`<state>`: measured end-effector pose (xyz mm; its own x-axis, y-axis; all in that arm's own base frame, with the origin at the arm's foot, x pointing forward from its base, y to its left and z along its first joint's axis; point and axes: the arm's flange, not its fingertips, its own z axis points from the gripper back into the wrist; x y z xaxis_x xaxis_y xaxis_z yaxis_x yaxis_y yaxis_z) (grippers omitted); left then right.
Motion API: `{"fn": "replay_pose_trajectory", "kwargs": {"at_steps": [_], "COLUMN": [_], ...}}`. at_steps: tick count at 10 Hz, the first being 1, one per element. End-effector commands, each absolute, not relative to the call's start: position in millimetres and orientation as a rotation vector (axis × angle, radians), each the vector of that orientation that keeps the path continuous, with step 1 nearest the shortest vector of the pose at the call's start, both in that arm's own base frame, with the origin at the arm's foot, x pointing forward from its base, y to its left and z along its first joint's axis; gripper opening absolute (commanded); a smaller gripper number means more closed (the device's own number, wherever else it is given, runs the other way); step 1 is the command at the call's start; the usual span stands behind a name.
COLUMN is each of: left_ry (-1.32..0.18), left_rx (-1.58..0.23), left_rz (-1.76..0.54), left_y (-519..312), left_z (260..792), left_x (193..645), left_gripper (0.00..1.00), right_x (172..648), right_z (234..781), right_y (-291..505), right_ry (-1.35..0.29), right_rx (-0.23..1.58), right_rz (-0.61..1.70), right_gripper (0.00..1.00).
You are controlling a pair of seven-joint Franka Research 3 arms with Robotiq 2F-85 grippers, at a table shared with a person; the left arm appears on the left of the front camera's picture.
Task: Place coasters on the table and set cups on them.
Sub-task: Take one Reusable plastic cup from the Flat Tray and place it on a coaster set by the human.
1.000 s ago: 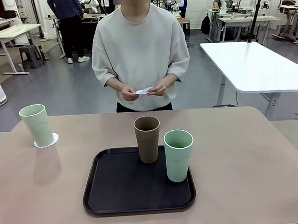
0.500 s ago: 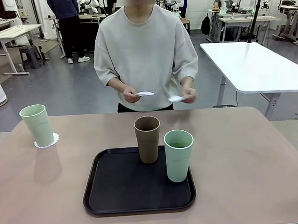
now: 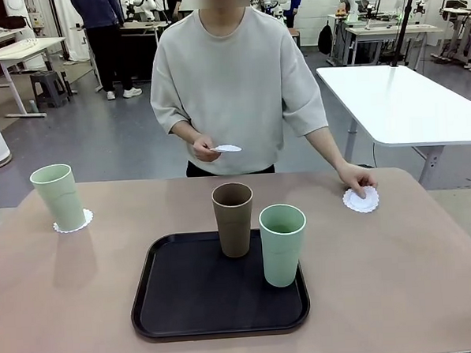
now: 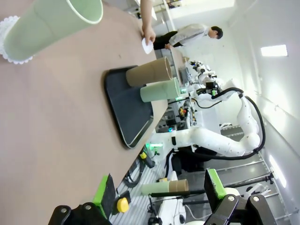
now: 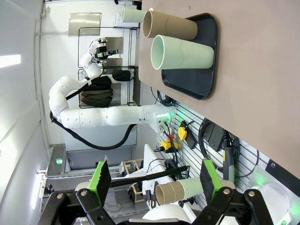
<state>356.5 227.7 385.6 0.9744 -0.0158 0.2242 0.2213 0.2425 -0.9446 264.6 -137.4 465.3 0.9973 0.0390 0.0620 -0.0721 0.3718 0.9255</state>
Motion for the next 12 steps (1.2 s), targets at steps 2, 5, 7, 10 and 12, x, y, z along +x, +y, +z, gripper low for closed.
{"fn": "replay_pose_trajectory", "kwargs": {"at_steps": [2, 5, 7, 10, 12], "left_ry": [-0.179, -0.179, -0.179, -0.179, -0.179], "left_rx": [-1.313, -1.313, -1.313, -1.313, -1.313], "left_rz": [-0.153, -0.153, -0.153, -0.153, -0.153], "left_y": [229.0, 229.0, 229.0, 229.0, 229.0], "left_z": [387.4, 387.4, 387.4, 387.4, 387.4], "left_x": [356.4, 356.4, 356.4, 356.4, 356.4], "left_gripper": [1.00, 1.00, 1.00, 1.00, 1.00], "right_x": [265.3, 265.3, 265.3, 265.3, 265.3], "right_z": [465.3, 465.3, 465.3, 465.3, 465.3], "right_y": [-137.4, -137.4, -137.4, -137.4, -137.4], "right_ry": [-0.038, -0.038, -0.038, -0.038, -0.038], "right_rx": [1.202, 1.202, 1.202, 1.202, 1.202], "right_rz": [0.079, 0.079, 0.079, 0.079, 0.079], "right_gripper": [1.00, 1.00, 1.00, 1.00, 1.00]}}
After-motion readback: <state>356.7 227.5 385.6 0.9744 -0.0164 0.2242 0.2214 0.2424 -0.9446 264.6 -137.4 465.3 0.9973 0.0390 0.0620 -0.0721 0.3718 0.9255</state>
